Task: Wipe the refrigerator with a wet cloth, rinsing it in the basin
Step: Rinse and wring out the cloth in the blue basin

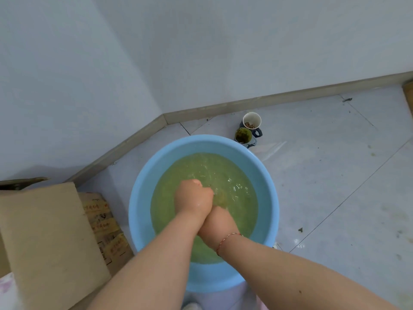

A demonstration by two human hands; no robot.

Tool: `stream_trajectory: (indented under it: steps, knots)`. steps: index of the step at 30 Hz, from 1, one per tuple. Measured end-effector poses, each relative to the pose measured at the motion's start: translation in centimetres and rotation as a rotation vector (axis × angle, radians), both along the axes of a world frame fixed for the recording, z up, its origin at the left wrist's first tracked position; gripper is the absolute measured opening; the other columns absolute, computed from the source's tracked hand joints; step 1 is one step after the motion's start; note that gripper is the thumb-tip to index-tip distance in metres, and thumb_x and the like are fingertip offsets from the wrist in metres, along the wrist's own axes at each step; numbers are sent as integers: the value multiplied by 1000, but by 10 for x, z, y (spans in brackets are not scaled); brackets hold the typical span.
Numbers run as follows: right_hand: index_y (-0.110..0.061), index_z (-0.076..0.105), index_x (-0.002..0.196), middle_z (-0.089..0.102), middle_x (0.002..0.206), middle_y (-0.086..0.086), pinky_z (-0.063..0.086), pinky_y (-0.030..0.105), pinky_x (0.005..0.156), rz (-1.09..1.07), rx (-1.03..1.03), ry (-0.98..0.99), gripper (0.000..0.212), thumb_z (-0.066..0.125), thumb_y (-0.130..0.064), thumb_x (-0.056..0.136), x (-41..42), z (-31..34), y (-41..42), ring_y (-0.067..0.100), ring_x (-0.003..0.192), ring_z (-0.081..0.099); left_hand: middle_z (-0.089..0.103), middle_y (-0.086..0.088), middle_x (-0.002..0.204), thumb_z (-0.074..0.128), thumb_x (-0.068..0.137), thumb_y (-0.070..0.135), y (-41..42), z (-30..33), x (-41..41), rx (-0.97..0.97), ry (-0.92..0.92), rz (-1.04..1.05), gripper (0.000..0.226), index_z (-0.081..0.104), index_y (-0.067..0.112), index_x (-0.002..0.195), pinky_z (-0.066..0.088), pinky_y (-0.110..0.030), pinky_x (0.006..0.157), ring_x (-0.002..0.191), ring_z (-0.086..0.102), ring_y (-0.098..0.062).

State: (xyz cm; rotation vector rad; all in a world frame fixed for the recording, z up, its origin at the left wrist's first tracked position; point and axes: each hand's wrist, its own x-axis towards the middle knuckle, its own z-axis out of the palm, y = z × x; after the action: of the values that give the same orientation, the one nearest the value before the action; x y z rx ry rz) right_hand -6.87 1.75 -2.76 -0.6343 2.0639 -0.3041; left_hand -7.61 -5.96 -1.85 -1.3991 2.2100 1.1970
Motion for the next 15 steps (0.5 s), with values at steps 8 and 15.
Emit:
stream_trajectory:
  steps: [8,15]
  knots:
    - [-15,53,107,68,97,7,40,28,63,-36,70,134,25,43,-28,88,6,-17,25,30,85,64,59,-11,68,52,75,1,16,-33,14,145,-146,479,18,49,8,58,40,-31,58,64,51,-30]
    - [-12,47,113,65,98,7,25,26,47,142,19,335,29,51,-19,85,0,23,38,30,70,57,57,-10,67,62,88,9,6,-17,21,586,-80,901,18,57,1,73,52,-35,56,57,55,-25]
